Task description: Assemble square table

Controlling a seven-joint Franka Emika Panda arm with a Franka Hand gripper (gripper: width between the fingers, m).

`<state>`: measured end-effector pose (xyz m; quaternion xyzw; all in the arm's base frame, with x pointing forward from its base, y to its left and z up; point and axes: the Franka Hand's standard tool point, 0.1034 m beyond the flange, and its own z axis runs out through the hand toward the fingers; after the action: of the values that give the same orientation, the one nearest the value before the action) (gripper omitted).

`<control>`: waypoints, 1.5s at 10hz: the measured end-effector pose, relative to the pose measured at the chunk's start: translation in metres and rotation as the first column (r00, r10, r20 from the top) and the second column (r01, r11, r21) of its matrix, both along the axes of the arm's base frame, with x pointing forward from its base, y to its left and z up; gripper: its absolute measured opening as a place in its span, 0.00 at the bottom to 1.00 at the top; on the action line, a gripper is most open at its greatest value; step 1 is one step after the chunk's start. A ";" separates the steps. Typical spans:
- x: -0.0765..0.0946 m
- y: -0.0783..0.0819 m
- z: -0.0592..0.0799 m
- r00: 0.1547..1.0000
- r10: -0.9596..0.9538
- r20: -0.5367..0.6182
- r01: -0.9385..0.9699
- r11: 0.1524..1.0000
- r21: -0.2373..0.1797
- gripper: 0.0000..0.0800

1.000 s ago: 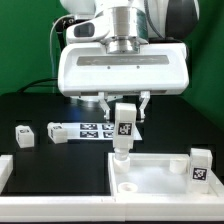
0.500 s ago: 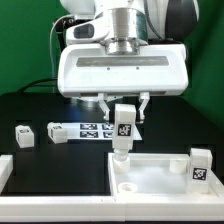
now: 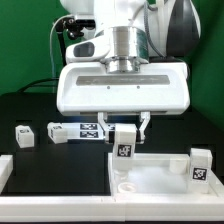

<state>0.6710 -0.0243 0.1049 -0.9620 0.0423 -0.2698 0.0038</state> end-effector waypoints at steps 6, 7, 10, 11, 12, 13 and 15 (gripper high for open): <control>-0.006 0.020 -0.019 1.000 0.023 -0.009 -0.023 1.000 -0.005 0.36; -0.007 0.020 -0.020 1.000 0.022 -0.009 -0.022 1.000 -0.007 0.36; -0.010 0.017 -0.028 1.000 0.018 -0.009 -0.019 1.000 -0.014 0.36; -0.010 0.015 -0.029 1.000 0.015 0.004 -0.015 1.000 -0.022 0.36; -0.010 0.015 -0.029 1.000 0.012 0.021 -0.012 0.999 -0.031 0.36; -0.010 0.015 -0.029 1.000 0.012 0.028 -0.011 0.999 -0.034 0.36; -0.010 0.014 -0.029 1.000 0.012 0.027 -0.011 0.999 -0.034 0.36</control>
Offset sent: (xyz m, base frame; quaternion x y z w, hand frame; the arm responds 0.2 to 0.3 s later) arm 0.0015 0.0101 -0.0080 -0.0022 -0.0018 0.0118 0.9999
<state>0.6608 -0.0099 0.0758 -0.9584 0.0324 -0.2835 -0.0103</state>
